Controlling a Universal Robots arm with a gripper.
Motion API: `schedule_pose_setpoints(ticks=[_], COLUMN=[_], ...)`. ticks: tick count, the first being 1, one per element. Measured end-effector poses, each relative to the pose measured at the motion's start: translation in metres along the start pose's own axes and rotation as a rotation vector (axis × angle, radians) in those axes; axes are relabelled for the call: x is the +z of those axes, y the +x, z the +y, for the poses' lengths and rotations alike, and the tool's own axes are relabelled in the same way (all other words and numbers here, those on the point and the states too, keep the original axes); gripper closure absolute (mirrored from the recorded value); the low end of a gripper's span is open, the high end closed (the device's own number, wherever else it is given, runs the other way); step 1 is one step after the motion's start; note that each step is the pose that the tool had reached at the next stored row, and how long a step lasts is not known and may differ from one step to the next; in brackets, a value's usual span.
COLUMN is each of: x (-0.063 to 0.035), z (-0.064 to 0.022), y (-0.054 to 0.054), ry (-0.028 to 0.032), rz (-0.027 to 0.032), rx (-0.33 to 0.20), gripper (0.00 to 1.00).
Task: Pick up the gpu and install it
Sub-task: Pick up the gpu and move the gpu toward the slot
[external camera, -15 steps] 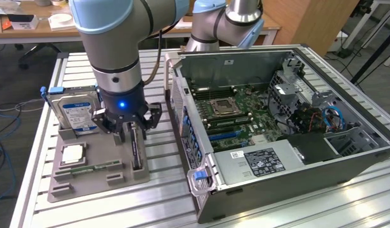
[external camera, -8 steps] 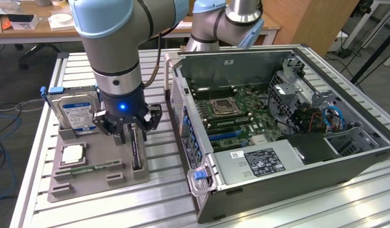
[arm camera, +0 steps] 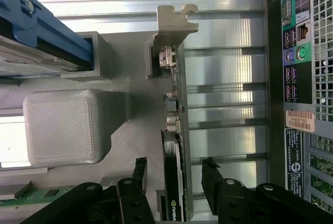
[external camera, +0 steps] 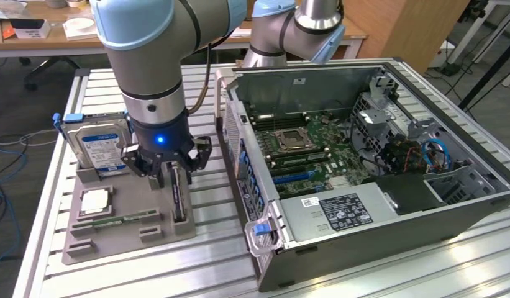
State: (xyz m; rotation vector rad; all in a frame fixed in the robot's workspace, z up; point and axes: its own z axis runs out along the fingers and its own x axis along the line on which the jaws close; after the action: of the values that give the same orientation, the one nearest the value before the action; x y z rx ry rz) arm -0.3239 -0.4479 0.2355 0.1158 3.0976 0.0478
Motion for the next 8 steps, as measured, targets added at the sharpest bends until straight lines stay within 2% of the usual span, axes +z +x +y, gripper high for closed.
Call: schedule_pose_setpoints(ticks=[3,4,7,8], x=[0.0,0.0,0.0,0.0], z=[0.0,0.0,0.0,0.0], y=[0.0,0.0,0.0,0.0], ry=[0.0,0.0,0.0001,0.0], rz=[0.0,0.0,0.0,0.0], rx=[0.0,0.0,0.0,0.0], gripper=[0.47,0.54,0.55,0.61])
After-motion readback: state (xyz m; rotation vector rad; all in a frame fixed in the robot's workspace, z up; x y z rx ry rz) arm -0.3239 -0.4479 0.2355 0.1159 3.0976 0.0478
